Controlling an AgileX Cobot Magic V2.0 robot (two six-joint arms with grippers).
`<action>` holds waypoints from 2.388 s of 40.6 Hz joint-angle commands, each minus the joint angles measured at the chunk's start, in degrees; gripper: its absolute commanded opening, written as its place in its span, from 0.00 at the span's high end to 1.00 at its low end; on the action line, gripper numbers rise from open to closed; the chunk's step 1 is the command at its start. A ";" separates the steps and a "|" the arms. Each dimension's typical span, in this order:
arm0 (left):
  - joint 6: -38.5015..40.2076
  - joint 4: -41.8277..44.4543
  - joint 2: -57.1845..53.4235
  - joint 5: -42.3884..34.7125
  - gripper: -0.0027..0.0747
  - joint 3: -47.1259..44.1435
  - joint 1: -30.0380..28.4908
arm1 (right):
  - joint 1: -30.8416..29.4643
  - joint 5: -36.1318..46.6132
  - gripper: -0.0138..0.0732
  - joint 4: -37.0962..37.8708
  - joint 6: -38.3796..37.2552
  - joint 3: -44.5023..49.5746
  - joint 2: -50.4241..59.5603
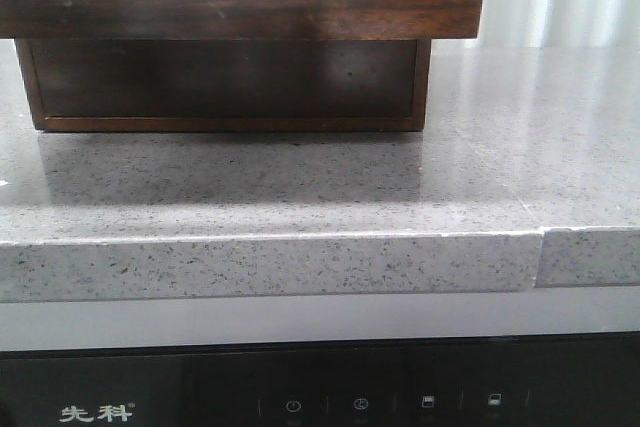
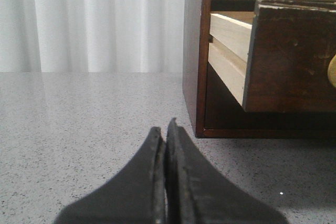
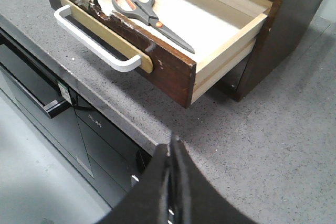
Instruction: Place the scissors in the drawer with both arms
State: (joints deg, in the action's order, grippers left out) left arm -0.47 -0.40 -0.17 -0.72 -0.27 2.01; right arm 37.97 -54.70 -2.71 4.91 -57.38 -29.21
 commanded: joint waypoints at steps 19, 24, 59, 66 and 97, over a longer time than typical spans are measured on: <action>0.47 -0.33 -0.98 -4.88 0.99 -1.41 0.42 | -17.85 20.22 0.92 4.69 -0.14 12.55 9.84; 0.47 -0.33 -0.98 -4.88 0.99 -1.41 0.42 | -26.20 30.68 0.92 4.69 -0.14 22.80 15.02; 0.47 -0.33 -0.98 -4.88 0.99 -1.41 0.42 | -36.59 59.16 0.92 4.58 -0.20 58.93 30.75; 0.47 -0.33 -0.98 -4.88 0.99 -1.41 0.42 | -36.59 59.27 0.92 4.46 -0.20 58.93 30.75; 0.47 -0.33 -0.98 -4.88 0.99 -1.41 0.42 | -36.53 61.08 0.92 3.56 -9.22 58.93 30.81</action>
State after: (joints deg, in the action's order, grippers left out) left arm -0.47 -0.40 -0.17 -0.82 -0.27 2.01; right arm 1.64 1.16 0.99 -4.05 1.44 0.61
